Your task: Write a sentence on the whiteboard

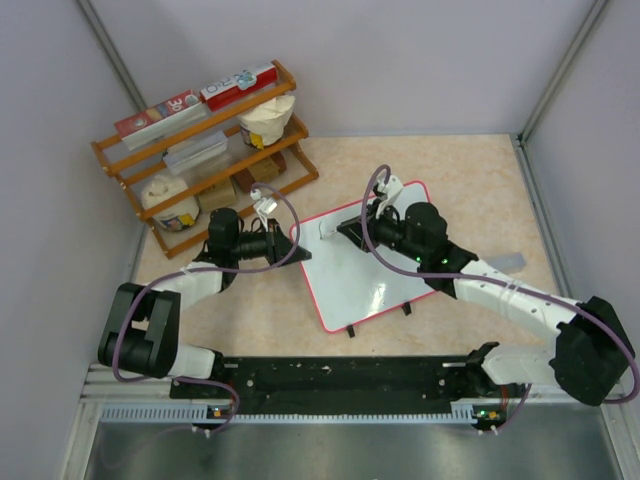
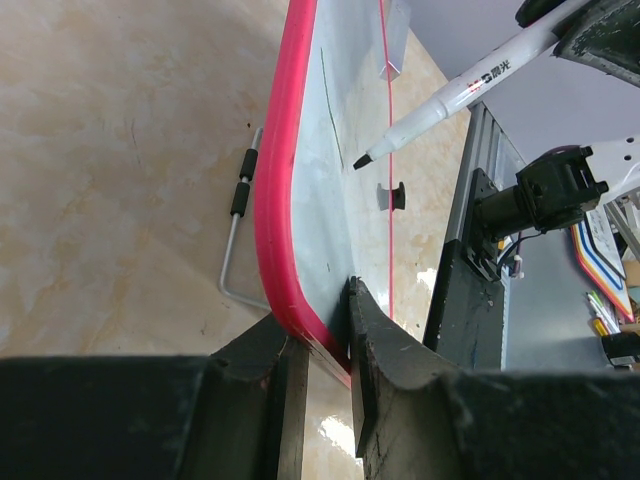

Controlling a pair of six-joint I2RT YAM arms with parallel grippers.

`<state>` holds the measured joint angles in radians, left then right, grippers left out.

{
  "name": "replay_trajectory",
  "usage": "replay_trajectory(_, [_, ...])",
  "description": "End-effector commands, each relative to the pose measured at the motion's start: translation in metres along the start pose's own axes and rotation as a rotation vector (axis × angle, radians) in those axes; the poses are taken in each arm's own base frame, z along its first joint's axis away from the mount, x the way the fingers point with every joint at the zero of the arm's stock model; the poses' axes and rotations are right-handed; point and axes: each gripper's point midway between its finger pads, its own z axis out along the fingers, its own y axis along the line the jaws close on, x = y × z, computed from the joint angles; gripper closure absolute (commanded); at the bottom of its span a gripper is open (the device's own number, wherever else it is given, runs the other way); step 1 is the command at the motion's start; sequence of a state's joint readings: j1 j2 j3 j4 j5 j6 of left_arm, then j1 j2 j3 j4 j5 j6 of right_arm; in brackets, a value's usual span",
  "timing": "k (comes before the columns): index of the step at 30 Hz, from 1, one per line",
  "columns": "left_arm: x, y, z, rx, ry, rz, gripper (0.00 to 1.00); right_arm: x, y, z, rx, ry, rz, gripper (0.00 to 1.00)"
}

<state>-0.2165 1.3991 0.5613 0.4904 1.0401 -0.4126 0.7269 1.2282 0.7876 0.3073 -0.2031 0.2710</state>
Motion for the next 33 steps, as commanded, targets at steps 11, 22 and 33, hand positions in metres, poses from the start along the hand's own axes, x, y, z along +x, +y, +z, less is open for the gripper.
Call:
replay_trajectory(11, [-0.004,0.008,0.004,-0.012,-0.002,0.102,1.00,-0.060,0.011,-0.003,0.004,-0.167,-0.025,1.00])
replay_trajectory(22, [-0.003,0.009,0.005,-0.008,0.003,0.095,1.00,-0.047,0.005,0.011,0.013,-0.135,-0.013,1.00])
replay_trajectory(33, [-0.003,0.008,0.005,-0.008,0.003,0.098,1.00,-0.033,-0.008,0.013,0.072,-0.102,-0.012,1.00])
